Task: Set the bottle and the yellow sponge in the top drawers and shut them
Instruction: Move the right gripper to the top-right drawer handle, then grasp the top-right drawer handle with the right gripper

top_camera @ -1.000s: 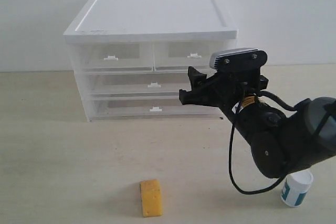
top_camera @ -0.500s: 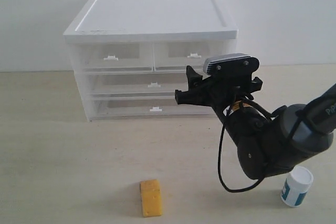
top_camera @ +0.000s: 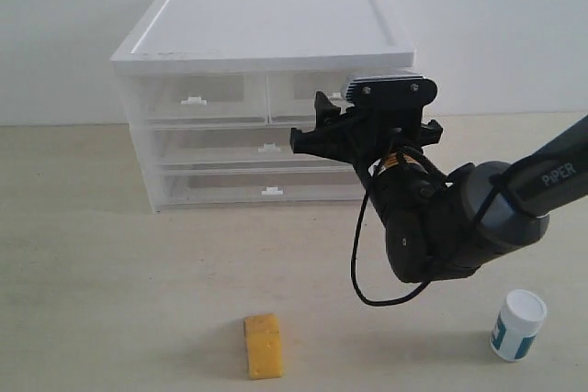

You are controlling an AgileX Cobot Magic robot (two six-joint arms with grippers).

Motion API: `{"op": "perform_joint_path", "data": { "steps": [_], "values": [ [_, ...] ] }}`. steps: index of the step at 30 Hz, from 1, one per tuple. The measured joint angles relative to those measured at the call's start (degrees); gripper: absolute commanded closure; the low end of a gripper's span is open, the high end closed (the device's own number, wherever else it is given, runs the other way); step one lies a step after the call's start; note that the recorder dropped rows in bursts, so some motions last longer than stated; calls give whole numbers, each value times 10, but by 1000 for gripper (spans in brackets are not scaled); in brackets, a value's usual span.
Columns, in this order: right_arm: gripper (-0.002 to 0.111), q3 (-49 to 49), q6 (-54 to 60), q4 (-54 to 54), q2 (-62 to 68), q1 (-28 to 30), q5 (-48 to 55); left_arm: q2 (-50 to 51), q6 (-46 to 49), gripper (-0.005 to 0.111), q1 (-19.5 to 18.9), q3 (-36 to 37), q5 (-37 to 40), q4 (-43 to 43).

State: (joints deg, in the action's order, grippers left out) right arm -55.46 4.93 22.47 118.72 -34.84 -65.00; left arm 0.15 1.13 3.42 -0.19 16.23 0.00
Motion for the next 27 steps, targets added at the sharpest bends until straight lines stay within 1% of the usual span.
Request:
{"op": "perform_joint_path", "data": {
  "steps": [18,22,25,27],
  "values": [
    [49,-17,4,-2,28,-12,-13,0,0,102,0,0,0,0],
    [49,-26,31,42,29,-32,-13,0,0,102,0,0,0,0],
    [49,-33,91,112,29,-46,-30,0,0,102,0,0,0,0],
    [49,-30,115,128,27,-48,-38,0,0,102,0,0,0,0]
  ]
}}
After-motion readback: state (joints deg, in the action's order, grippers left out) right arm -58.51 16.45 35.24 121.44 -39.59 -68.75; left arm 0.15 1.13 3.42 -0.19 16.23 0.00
